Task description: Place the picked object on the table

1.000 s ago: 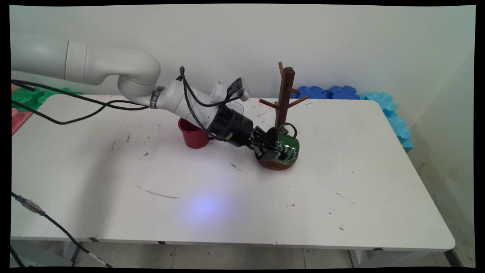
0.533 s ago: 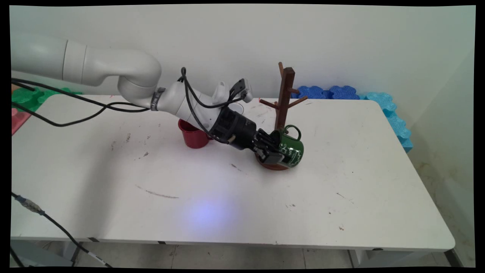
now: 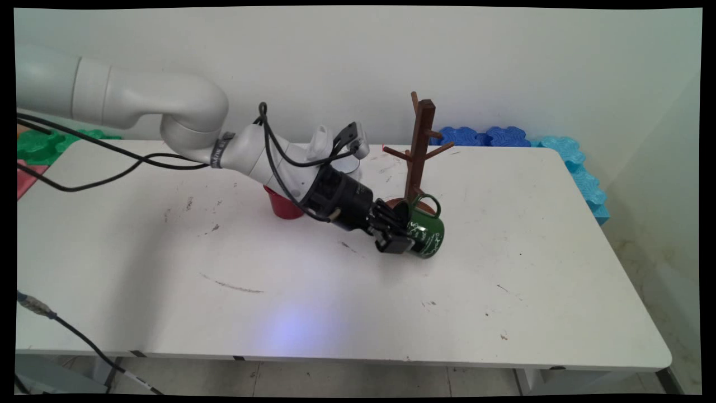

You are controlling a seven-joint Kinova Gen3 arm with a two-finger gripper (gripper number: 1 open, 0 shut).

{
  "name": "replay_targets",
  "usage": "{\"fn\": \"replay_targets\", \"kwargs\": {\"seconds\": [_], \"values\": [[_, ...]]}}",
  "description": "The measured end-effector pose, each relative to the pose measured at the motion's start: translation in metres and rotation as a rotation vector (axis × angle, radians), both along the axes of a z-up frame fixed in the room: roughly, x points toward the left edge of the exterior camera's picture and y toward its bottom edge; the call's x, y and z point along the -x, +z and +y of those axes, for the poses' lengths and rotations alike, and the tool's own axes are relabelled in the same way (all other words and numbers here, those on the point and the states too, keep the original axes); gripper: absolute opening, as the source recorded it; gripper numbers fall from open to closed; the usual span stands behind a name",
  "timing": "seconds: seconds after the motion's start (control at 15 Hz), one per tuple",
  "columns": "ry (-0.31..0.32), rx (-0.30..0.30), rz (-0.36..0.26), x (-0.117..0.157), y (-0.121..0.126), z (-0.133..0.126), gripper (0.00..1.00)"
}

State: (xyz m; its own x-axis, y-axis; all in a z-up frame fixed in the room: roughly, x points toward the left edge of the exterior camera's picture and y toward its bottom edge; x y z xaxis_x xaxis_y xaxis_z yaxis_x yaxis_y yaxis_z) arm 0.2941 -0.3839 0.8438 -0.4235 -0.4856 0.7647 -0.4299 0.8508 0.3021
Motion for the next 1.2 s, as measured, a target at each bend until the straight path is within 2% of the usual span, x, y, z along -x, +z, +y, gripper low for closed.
{"fn": "replay_targets", "kwargs": {"seconds": [0.47,1.07,1.2], "values": [[0.004,-0.001,-0.059,-0.010,0.011,0.016,0.00],[0.003,0.026,-0.200,-0.040,0.035,0.032,0.00],[-0.003,0.033,-0.247,-0.050,0.039,0.034,0.00]]}}
